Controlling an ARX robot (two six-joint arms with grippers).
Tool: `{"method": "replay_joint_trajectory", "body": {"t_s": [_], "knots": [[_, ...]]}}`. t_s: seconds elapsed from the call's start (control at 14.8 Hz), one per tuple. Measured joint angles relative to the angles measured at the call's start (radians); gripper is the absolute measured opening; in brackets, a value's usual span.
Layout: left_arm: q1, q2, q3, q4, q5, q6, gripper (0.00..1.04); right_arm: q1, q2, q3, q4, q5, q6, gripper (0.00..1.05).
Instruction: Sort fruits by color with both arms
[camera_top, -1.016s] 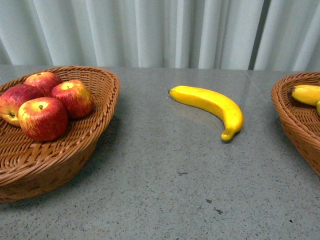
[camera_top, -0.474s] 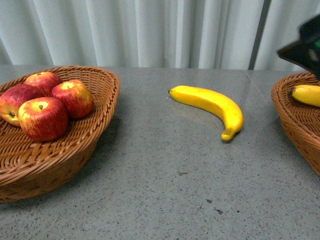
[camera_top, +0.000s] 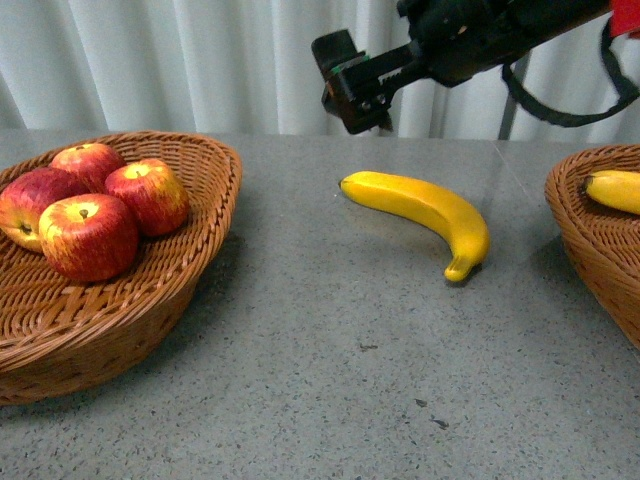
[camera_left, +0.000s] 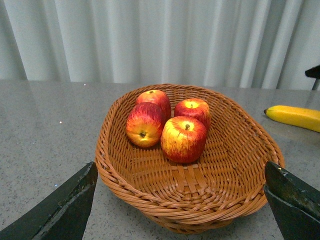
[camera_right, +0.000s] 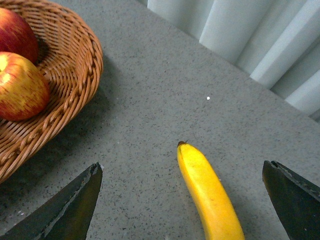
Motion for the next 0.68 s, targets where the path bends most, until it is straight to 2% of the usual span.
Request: {"method": "replay_joint_trajectory", "body": {"t_s": [0.47,0.68], "knots": [[0.0,0.0,0.0,0.0,0.0,0.0,0.98,0.005,0.241,0.199,-0.089,0.068,-0.054,0.98],[0.0,0.0,0.0,0.0,0.0,0.0,0.98,-0.03,0.29,0.266,-0.209,0.092,-0.074,0.98]]}}
